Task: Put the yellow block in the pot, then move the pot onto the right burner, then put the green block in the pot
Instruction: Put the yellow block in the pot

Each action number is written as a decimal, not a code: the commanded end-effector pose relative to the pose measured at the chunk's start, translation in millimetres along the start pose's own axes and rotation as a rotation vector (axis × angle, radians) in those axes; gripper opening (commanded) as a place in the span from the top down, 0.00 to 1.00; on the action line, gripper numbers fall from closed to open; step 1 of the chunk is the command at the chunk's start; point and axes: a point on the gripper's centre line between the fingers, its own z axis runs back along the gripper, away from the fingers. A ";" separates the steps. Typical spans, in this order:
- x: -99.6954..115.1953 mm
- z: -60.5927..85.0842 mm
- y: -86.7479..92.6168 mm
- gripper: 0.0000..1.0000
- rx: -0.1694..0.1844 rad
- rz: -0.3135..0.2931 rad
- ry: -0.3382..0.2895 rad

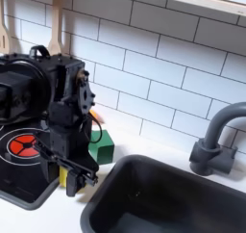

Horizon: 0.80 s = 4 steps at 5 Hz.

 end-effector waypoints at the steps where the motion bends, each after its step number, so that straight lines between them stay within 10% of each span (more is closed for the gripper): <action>1: 0.7 26.0 5.6 1.00 0.029 0.031 -0.061; 4: -1.7 42.9 52.2 1.00 0.008 0.109 -0.107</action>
